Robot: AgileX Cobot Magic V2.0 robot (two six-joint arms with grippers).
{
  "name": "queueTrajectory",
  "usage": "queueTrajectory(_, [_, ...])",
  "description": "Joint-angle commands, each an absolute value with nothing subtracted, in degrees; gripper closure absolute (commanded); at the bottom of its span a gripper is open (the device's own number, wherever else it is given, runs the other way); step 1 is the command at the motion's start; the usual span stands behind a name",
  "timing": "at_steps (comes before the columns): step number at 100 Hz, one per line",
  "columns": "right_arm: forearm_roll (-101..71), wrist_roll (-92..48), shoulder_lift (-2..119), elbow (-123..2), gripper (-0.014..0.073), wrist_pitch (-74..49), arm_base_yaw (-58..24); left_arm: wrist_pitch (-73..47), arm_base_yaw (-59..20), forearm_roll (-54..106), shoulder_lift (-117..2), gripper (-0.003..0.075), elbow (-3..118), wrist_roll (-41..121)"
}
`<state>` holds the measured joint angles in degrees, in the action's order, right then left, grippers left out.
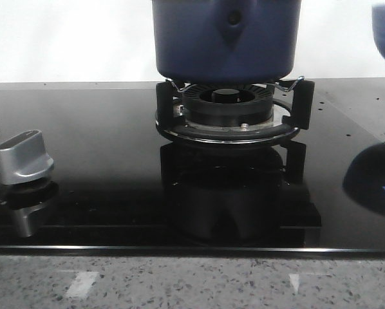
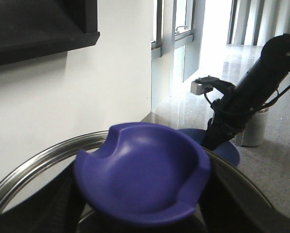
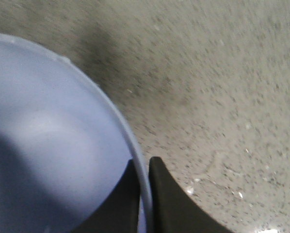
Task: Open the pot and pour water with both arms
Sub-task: 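Tilt the bowl over the open saucepan with the right gripper to pour water, then lower the bowl back onto the counter and open the right gripper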
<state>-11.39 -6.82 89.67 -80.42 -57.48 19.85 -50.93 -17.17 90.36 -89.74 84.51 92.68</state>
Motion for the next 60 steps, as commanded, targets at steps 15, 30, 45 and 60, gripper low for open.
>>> queueTrajectory(15, [-12.3,-6.6,88.5,-74.7,0.0640,-50.0,22.6,-50.2,-18.8,96.3,-87.2,0.0352,86.8,93.0])
queueTrajectory(30, [-11.9,-6.6,88.5,-72.0,0.0640,-48.2,22.7,-50.2,-18.8,96.3,-87.4,0.0352,86.8,93.0])
queueTrajectory(45, [-11.9,-6.6,88.5,-71.8,0.0581,-48.3,22.7,-50.2,-18.8,96.3,-87.4,0.0352,86.8,93.0])
queueTrajectory(60, [-11.9,-6.5,88.4,-71.9,0.0227,-48.6,22.7,-50.2,-18.8,96.3,-87.5,0.0352,86.8,93.0])
